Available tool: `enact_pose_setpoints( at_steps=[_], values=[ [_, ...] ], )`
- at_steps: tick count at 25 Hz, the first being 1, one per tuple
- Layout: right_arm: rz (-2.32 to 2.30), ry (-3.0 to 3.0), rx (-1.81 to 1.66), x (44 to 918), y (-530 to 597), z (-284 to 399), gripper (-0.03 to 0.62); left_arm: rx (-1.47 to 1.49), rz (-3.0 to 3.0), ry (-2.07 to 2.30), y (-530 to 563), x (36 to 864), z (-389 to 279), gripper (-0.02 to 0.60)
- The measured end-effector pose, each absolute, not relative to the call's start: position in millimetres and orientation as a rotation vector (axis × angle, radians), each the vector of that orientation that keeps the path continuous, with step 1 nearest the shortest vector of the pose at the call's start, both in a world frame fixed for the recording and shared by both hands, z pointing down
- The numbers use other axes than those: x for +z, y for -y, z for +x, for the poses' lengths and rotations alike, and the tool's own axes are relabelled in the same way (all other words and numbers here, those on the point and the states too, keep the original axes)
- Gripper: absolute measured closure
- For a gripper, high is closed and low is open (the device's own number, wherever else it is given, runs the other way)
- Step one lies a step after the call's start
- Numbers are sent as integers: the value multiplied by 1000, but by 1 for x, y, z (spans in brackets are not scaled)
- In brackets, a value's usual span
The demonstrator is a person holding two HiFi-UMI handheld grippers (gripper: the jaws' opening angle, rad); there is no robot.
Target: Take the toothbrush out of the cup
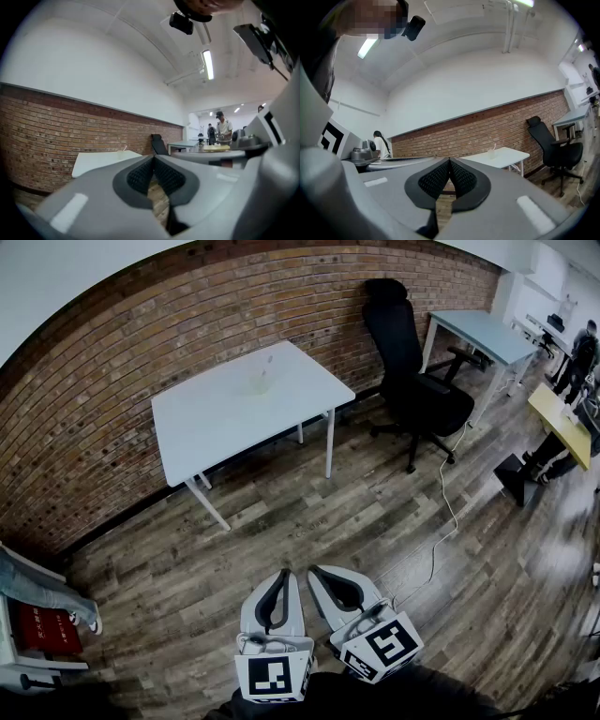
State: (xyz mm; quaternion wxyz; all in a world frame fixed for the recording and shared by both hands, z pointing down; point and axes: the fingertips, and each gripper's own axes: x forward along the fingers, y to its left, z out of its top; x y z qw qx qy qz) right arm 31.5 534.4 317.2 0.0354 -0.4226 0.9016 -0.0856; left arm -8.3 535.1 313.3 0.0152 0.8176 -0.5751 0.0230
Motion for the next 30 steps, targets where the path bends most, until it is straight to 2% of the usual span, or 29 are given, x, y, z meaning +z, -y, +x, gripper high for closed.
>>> enact_pose_setpoints(
  at_steps=[14, 30],
  values=[
    [-1269, -2815, -211, 294, -463, -69, 594, 13, 2510, 1774, -463, 298, -99, 573],
    [-1380, -2745, -198, 302, -403, -40, 594, 21, 2571, 1727, -404, 309, -79, 574]
  ],
)
